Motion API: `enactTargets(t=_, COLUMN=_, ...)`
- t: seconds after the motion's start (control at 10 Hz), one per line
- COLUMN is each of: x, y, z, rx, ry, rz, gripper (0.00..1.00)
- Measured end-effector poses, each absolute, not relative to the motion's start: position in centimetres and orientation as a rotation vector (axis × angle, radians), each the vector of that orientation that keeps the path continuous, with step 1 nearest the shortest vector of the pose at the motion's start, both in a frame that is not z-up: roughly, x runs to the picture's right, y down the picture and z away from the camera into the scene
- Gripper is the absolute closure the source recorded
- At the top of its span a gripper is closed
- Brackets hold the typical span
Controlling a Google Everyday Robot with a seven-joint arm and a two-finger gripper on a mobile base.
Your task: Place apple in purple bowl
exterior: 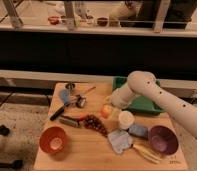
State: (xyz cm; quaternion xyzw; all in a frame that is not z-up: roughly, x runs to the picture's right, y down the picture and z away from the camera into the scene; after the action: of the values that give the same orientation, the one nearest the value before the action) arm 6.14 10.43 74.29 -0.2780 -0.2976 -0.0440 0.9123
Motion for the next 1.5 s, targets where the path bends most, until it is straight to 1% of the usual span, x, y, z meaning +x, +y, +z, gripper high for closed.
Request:
enactTargets(t=0.8, x=8.4, y=11.6, z=71.7, rx=-0.562, ry=-0.633, rz=-0.115, gripper=1.00)
enactTargets(t=1.5, x=10.2, y=12.1, z=70.4, rx=-0.547, ry=-0.626, rz=-0.131, gripper=1.00)
